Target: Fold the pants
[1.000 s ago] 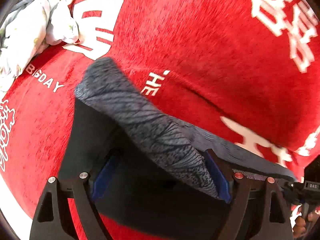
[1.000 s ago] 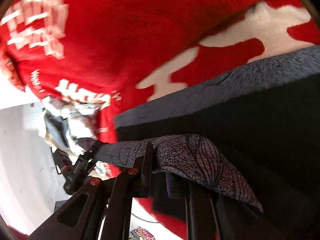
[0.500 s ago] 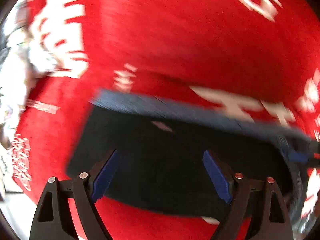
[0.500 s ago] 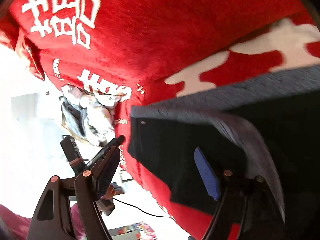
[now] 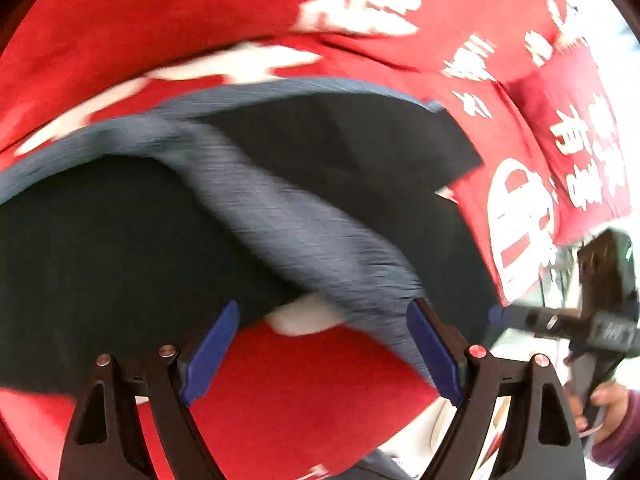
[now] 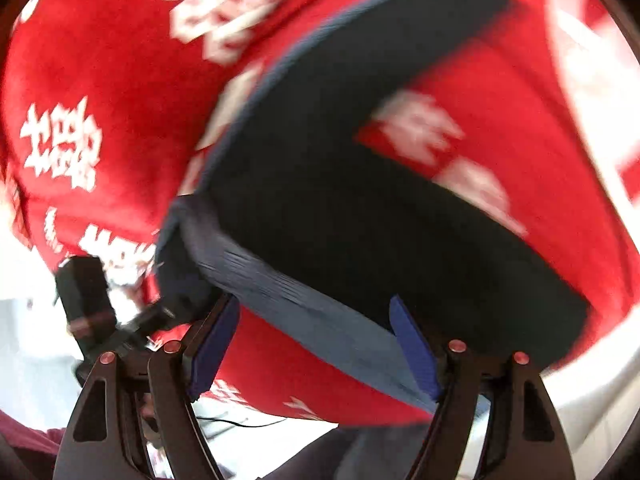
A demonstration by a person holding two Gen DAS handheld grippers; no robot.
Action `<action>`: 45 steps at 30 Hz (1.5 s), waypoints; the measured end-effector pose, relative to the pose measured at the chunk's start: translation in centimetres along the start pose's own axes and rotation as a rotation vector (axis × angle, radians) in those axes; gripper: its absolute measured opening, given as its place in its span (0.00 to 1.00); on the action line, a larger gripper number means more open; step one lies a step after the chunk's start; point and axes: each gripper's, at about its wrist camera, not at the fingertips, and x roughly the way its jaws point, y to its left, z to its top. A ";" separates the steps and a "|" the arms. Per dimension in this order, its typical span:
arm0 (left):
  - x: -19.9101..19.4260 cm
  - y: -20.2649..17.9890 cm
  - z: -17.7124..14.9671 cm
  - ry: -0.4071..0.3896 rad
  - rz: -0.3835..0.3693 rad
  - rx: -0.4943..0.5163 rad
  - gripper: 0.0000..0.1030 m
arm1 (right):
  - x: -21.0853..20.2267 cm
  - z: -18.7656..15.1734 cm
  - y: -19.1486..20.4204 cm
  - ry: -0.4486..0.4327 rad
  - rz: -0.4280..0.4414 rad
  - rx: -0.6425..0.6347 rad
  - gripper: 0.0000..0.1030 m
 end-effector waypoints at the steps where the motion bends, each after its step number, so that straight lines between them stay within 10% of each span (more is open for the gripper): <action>1: 0.8 -0.9 0.1 0.016 -0.014 0.018 0.84 | -0.7 -1.4 -2.0 -0.023 -0.037 0.042 0.78; 7: 3.2 -3.4 -0.5 0.058 -0.051 0.055 0.84 | -0.9 -7.9 -11.0 -0.078 -0.034 0.270 0.78; 15: 4.8 -3.5 -1.6 0.081 -0.040 0.023 0.84 | 1.9 -9.0 -14.1 -0.050 0.189 0.355 0.77; 16: 4.9 -3.5 -1.7 0.081 -0.036 0.020 0.82 | 2.0 -8.9 -14.0 -0.031 0.178 0.355 0.68; 18: 4.8 -3.8 -1.8 0.082 -0.039 0.028 0.52 | 2.1 -8.6 -13.8 0.018 0.198 0.343 0.16; 20: 4.5 -4.3 -1.2 0.098 -0.068 -0.002 0.40 | 0.8 -7.9 -13.5 0.029 0.312 0.364 0.15; 30: -0.2 -7.5 7.6 -0.089 -0.013 -0.043 0.41 | -7.1 8.5 -8.0 -0.020 0.504 0.170 0.15; 36: -1.0 -6.8 13.7 -0.200 0.125 -0.087 0.61 | -6.8 20.3 -6.3 -0.022 0.468 0.139 0.16; 40: -2.2 -5.5 15.1 -0.258 0.210 -0.120 0.62 | -5.0 25.4 -5.1 -0.006 0.387 0.120 0.23; 43: -1.5 -3.9 14.7 -0.235 0.285 -0.161 0.79 | -3.2 27.8 -4.3 -0.002 0.303 0.104 0.86; 45: -0.2 -2.8 13.6 -0.187 0.344 -0.171 0.79 | -3.1 28.5 -3.7 -0.015 0.263 0.076 0.90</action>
